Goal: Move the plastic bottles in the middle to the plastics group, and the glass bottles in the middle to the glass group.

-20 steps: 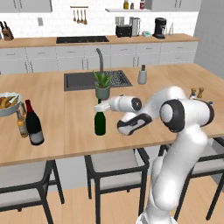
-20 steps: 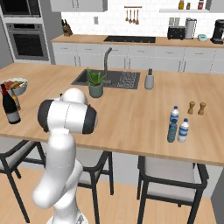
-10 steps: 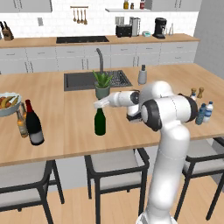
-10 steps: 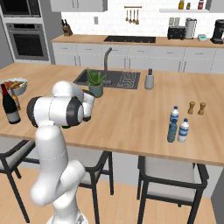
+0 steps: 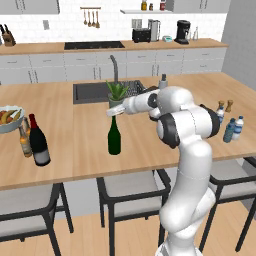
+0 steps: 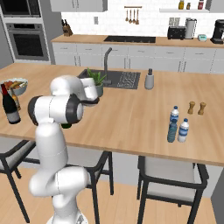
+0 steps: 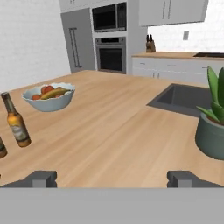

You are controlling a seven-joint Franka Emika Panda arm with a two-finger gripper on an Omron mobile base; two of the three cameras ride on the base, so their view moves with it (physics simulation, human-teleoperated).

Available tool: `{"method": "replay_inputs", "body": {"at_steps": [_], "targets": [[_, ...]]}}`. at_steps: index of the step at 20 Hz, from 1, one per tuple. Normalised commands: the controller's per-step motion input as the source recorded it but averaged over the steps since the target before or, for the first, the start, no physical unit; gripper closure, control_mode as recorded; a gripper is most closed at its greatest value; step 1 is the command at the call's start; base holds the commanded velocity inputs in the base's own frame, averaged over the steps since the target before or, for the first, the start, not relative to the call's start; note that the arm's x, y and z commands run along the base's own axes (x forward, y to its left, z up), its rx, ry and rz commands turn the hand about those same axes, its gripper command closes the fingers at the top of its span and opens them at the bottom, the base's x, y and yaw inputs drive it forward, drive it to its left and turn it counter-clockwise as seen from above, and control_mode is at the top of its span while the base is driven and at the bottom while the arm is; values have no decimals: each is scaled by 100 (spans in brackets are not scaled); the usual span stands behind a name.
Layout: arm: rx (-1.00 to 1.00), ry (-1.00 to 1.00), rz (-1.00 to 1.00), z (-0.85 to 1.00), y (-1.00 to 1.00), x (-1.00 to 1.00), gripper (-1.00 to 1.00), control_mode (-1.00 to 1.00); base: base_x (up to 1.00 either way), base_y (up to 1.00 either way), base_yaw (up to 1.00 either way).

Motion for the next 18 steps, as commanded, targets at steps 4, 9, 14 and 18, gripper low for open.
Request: {"method": "replay_inputs", "body": {"at_steps": [4,9,14,18], "targets": [[0,0,0,0,0,0,-100,-100,0,0,0],[0,0,0,0,0,-3,-100,-100,0,0,0],[0,0,0,-1,0,0,-100,-100,0,0,0],[0,0,0,-16,0,-20,-100,-100,0,0,0]]}}
